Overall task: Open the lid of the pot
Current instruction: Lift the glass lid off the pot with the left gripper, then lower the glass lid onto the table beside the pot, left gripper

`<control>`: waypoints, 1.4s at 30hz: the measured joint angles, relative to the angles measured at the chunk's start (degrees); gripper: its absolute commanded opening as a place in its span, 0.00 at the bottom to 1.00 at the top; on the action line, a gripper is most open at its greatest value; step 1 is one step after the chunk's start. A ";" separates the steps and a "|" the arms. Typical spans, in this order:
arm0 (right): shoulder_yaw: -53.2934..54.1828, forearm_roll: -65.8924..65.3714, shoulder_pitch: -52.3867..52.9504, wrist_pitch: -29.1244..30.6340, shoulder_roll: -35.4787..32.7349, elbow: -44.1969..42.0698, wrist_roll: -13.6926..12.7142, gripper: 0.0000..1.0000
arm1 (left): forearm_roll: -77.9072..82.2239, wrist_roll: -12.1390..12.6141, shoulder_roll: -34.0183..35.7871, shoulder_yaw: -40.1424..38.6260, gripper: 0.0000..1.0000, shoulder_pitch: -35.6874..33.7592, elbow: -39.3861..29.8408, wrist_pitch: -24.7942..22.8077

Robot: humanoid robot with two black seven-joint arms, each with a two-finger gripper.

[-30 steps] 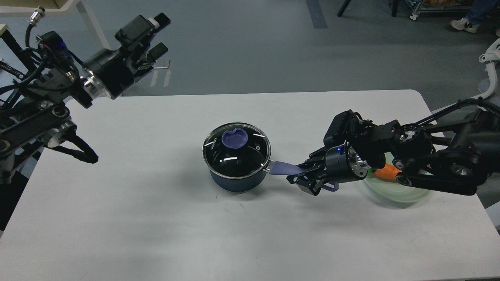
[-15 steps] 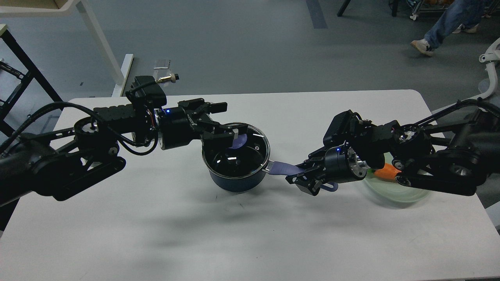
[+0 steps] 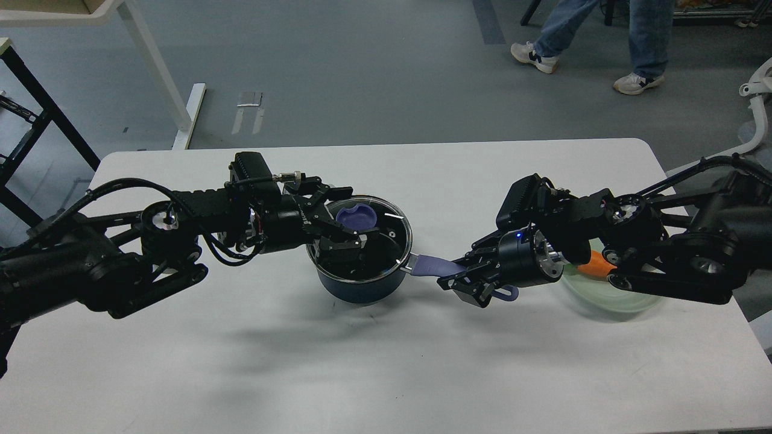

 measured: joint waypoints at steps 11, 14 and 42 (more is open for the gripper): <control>0.04 -0.01 -0.25 0.00 0.54 -0.13 0.12 0.16 | -0.61 -2.02 -0.26 2.82 0.42 0.00 2.33 0.36; 0.04 -0.01 -0.39 -0.03 0.47 -0.13 0.15 0.16 | -0.59 -2.47 0.09 2.89 0.41 -0.11 2.26 0.36; 0.03 -0.01 -0.81 0.00 0.36 -0.23 1.73 0.16 | -8.00 -2.51 30.27 16.31 0.41 3.21 2.07 8.94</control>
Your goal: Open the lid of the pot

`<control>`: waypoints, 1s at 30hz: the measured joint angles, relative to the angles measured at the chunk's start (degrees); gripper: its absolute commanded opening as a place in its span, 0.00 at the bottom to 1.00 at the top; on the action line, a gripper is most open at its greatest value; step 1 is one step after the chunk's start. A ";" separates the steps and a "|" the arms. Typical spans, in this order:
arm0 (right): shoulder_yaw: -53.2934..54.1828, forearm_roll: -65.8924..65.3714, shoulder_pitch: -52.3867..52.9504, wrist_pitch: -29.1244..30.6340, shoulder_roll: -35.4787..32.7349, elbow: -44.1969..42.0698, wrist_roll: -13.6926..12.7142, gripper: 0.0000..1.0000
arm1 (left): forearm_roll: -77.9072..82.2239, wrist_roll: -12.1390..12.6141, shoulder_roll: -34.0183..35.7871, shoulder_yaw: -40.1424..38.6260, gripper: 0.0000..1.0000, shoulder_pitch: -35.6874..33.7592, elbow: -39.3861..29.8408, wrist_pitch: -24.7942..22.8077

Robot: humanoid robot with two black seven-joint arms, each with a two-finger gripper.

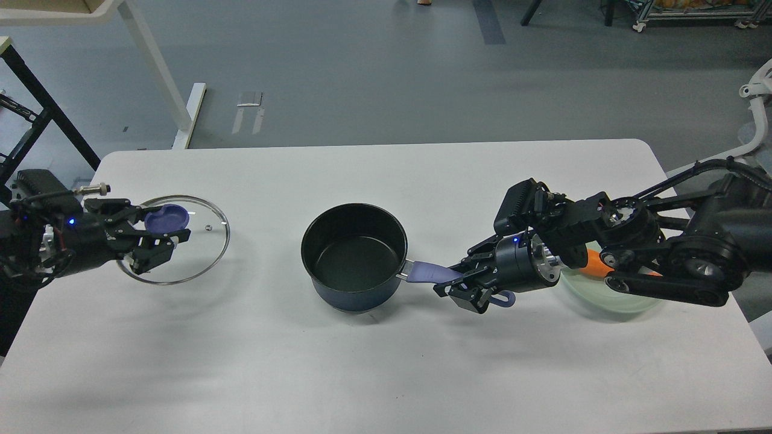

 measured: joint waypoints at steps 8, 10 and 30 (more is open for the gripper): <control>0.00 0.09 -0.09 0.00 -0.29 -0.08 0.11 0.16 | -2.50 -0.02 -1.04 0.50 0.48 4.75 0.93 1.43; 0.00 0.12 -0.14 0.00 -0.39 -0.09 0.16 0.16 | -3.25 -0.01 -1.24 0.54 0.57 4.94 0.99 1.44; 1.88 1.09 -0.48 -0.04 -2.46 0.16 0.18 0.80 | -6.14 -0.02 -2.08 -0.86 0.96 4.21 0.83 1.26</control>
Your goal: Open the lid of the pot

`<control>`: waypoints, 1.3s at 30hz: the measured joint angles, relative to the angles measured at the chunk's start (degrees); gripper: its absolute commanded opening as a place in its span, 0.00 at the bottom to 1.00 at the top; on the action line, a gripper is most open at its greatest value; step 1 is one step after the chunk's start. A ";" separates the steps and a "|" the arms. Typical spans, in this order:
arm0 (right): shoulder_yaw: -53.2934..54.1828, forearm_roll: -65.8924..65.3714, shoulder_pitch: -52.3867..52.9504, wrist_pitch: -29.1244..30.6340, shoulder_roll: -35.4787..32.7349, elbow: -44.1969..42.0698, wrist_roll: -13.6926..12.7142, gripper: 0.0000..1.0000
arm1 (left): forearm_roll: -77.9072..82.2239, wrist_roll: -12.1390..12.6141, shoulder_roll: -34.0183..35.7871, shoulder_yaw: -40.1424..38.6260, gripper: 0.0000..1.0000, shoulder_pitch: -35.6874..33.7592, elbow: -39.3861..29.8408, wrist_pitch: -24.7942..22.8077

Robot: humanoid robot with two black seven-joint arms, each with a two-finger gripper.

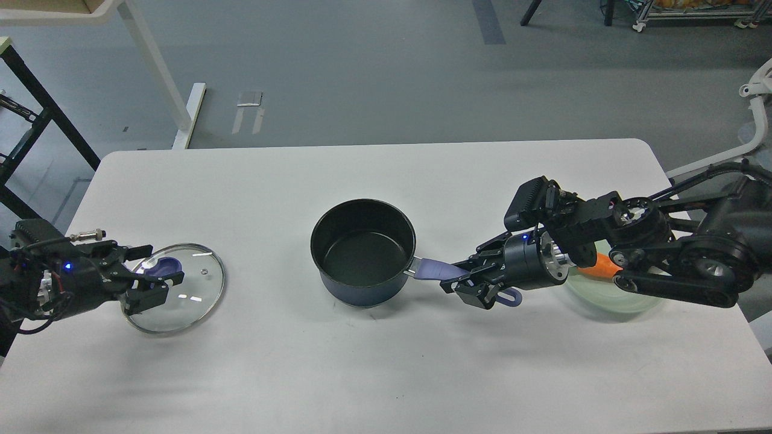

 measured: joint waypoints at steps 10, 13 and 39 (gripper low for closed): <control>5.13 5.16 0.70 0.09 -3.63 0.05 0.24 0.99 | -31.95 0.02 -0.22 -1.47 0.99 -9.64 0.79 -2.65; 8.75 11.13 0.99 0.18 -5.76 -0.41 0.16 0.99 | -43.64 0.02 -2.03 -1.54 0.99 -11.78 1.95 -3.25; 49.08 67.18 -20.68 -5.11 -4.71 -18.60 0.06 0.99 | -97.96 0.01 -24.92 -17.88 1.00 -12.99 17.37 -15.24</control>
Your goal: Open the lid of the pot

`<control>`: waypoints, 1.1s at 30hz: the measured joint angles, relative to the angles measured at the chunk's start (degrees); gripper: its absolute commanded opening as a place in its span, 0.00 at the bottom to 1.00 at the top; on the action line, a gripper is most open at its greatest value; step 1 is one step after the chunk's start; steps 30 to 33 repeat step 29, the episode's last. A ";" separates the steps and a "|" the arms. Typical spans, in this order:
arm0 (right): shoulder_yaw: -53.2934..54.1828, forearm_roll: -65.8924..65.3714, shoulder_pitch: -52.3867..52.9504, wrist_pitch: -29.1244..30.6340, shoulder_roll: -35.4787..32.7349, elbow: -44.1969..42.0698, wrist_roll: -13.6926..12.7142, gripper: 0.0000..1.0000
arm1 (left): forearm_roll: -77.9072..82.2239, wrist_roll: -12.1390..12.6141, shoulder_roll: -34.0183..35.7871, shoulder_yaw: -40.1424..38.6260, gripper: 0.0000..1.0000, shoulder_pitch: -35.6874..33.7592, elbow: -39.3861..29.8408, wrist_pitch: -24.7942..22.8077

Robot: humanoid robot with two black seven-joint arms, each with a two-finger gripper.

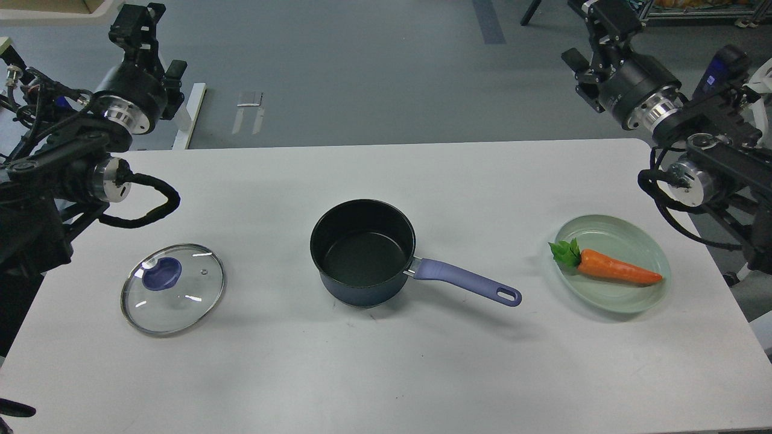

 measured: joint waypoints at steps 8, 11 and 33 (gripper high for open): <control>8.04 20.72 -5.53 0.35 5.42 -3.15 -0.18 0.99 | -11.77 -0.01 -1.93 -2.48 1.00 4.11 1.39 -7.52; 14.41 24.70 -7.61 1.52 7.80 -3.57 -0.59 0.99 | -12.39 -0.01 -2.75 -5.25 1.00 6.15 2.39 -11.21; 24.55 29.88 -12.81 8.14 16.78 -10.45 -1.88 1.00 | -12.24 -0.01 -3.59 -9.68 1.00 9.55 0.72 -15.96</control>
